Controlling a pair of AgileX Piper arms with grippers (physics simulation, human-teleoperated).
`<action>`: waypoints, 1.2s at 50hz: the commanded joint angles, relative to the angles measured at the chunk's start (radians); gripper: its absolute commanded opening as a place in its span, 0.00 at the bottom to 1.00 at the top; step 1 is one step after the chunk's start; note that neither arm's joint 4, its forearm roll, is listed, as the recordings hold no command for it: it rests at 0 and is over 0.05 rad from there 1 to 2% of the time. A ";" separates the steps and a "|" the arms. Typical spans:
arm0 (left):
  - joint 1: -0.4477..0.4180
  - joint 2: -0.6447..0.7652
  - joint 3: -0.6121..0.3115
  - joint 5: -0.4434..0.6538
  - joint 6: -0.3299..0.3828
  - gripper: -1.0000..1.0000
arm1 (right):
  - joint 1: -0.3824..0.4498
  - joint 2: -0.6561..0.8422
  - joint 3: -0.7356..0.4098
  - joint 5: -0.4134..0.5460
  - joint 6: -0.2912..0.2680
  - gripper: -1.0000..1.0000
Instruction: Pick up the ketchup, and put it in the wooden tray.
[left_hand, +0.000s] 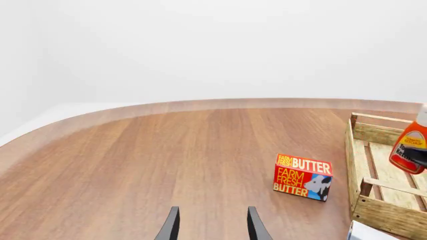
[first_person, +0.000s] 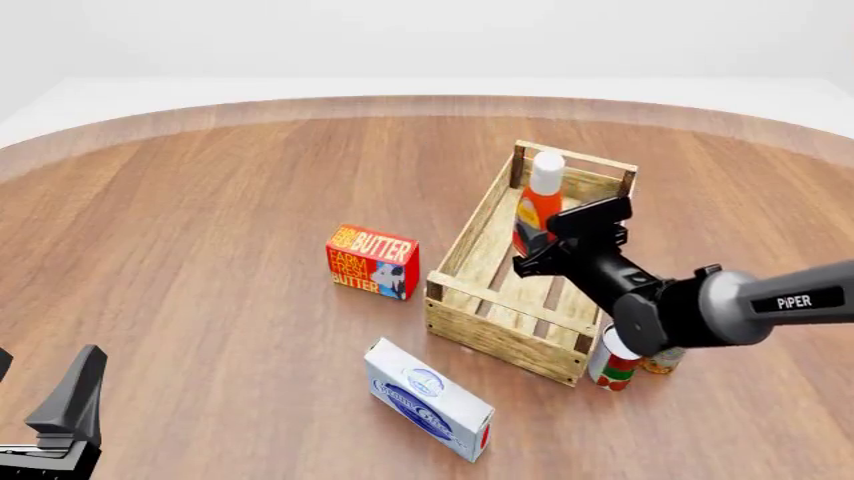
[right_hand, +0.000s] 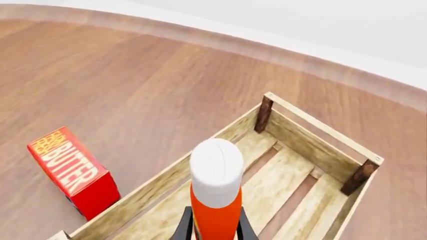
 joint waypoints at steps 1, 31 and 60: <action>0.000 0.000 0.000 0.000 0.000 1.00 | -0.012 0.035 -0.038 0.003 0.011 0.00; 0.000 0.000 0.000 0.000 0.000 1.00 | -0.076 0.183 -0.165 0.026 0.011 0.00; 0.000 0.000 0.000 0.000 0.000 1.00 | -0.075 0.245 -0.210 0.050 0.011 0.00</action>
